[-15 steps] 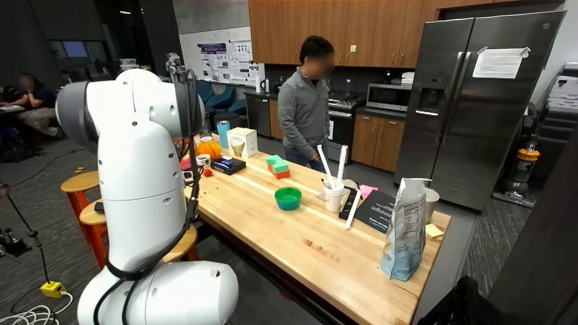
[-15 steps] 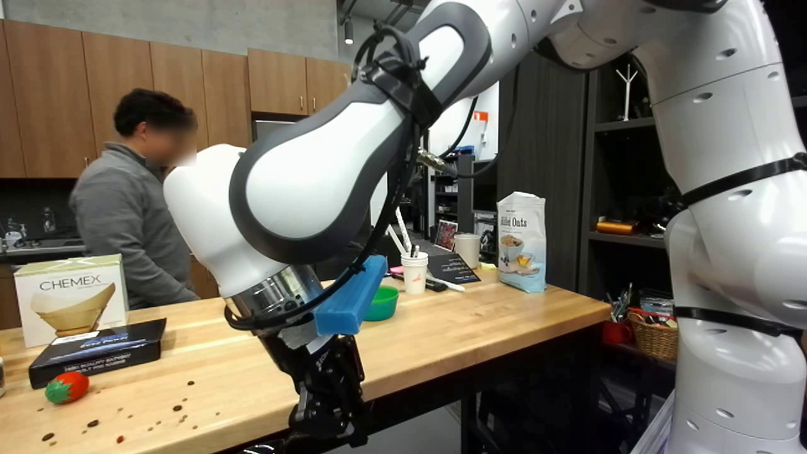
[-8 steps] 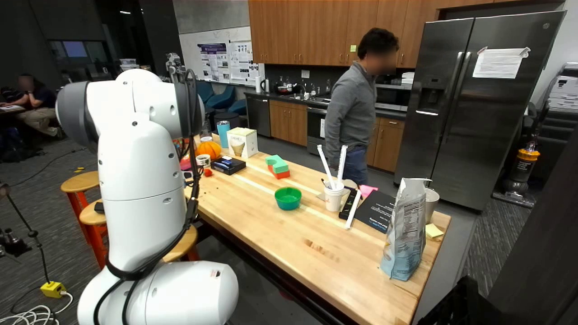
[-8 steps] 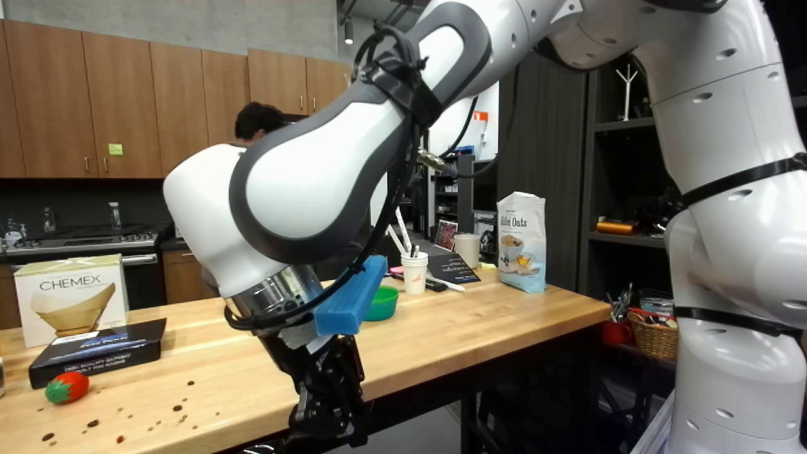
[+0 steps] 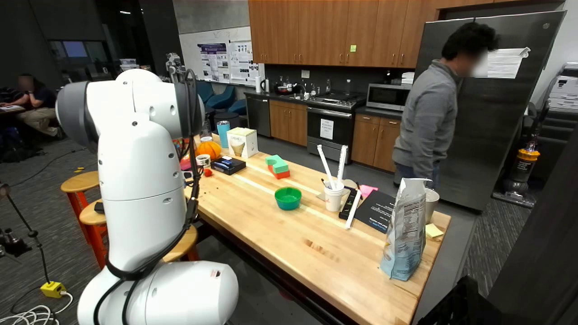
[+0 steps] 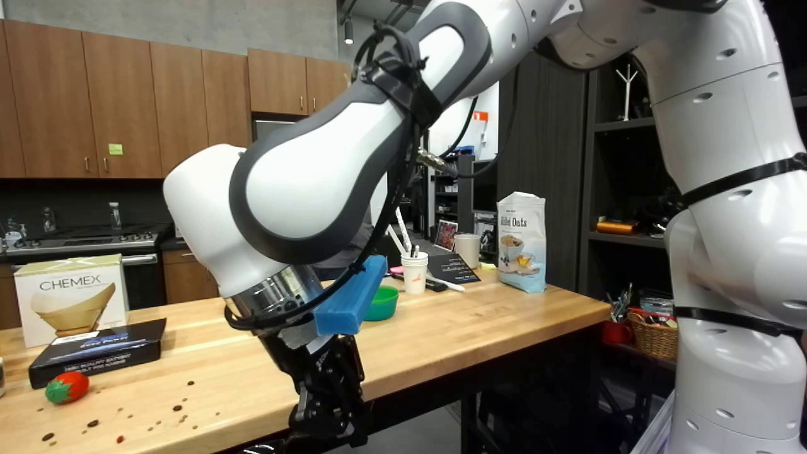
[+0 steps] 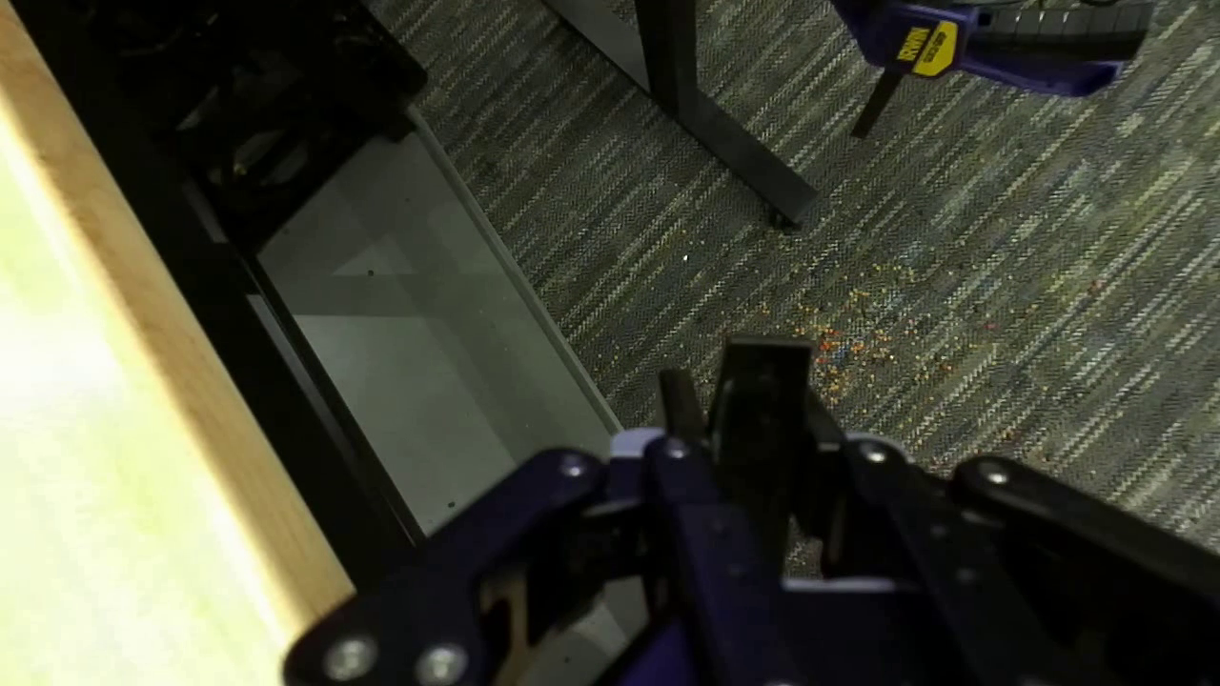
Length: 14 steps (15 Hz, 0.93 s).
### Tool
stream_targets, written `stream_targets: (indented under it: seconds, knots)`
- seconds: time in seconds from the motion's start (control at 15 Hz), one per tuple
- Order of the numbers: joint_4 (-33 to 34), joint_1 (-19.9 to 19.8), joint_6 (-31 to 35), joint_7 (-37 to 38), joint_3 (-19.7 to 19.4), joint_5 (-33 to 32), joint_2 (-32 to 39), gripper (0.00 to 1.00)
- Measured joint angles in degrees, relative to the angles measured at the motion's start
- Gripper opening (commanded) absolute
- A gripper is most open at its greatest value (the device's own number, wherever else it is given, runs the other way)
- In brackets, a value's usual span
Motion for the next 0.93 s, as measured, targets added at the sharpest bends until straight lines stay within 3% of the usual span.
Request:
stream_targets:
  seconds: [0.2, 0.27, 0.93]
  knots:
    - [0.0, 0.0, 0.0, 0.0, 0.0, 0.0, 0.0, 0.24]
    - [0.0, 0.0, 0.0, 0.0, 0.0, 0.0, 0.0, 0.06]
    - [0.03, 0.18, -0.4, 1.23, -0.16, -2.81, 0.78, 0.06]
